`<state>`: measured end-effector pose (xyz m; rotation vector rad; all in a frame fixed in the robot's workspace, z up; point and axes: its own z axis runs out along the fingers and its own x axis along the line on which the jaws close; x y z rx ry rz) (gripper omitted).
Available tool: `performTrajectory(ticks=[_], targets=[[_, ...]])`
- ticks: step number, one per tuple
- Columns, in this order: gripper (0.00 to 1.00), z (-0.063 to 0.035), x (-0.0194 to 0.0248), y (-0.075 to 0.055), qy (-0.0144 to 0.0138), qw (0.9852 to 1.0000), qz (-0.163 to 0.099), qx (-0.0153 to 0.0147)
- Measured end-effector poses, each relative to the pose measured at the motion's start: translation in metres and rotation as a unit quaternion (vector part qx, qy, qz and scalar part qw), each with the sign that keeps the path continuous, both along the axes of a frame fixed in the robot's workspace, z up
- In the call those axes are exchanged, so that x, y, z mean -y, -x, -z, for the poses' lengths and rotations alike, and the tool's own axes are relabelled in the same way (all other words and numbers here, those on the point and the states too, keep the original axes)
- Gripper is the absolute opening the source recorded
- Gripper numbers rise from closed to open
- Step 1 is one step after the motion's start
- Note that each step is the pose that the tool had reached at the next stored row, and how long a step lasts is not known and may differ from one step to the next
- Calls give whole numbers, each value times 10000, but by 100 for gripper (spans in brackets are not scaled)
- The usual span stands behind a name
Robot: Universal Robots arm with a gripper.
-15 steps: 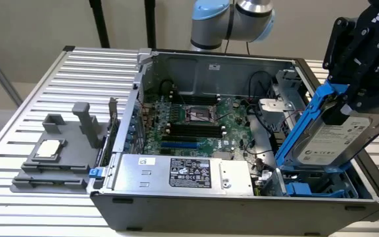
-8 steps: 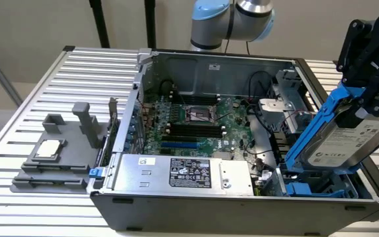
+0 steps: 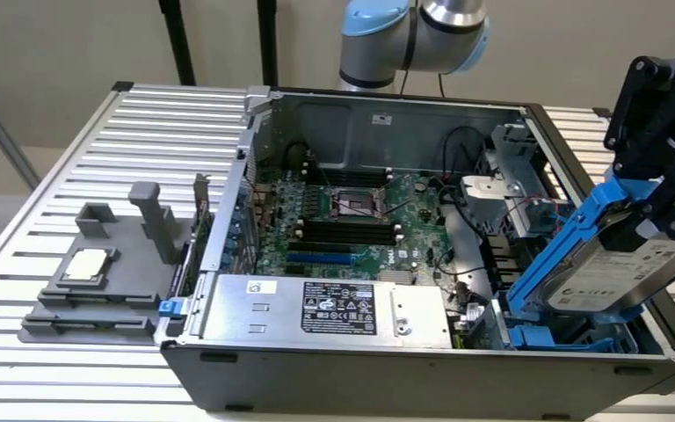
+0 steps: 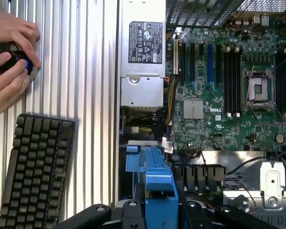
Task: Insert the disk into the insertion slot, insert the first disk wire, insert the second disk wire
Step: 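Insert the disk into the insertion slot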
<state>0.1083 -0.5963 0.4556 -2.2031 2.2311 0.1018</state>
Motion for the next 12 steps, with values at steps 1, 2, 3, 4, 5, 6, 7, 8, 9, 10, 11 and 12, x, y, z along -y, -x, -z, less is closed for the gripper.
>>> performTrajectory(ticks=[1, 2, 3, 4, 5, 6, 7, 8, 9, 10, 11, 12], targets=[[33, 7, 10, 0, -16, 10000, -6, 0], [33, 14, 17, 0, -37, 10000, -18, 0], [33, 20, 20, 1, -59, 10000, -31, 0], [33, 26, 20, 1, -80, 10000, -49, 0], [33, 33, 21, 1, -97, 9999, -66, 0], [33, 38, 22, 1, -107, 9999, -84, 0], [33, 40, 24, 1, -110, 9999, -101, 0], [33, 43, 28, 1, -112, 9999, -115, 0], [33, 44, 33, 1, -112, 9999, -124, -1], [33, 47, 39, 1, -113, 9999, -128, -1], [33, 50, 45, 1, -115, 9999, -129, -1], [33, 53, 48, 1, -115, 9998, -130, -1]])
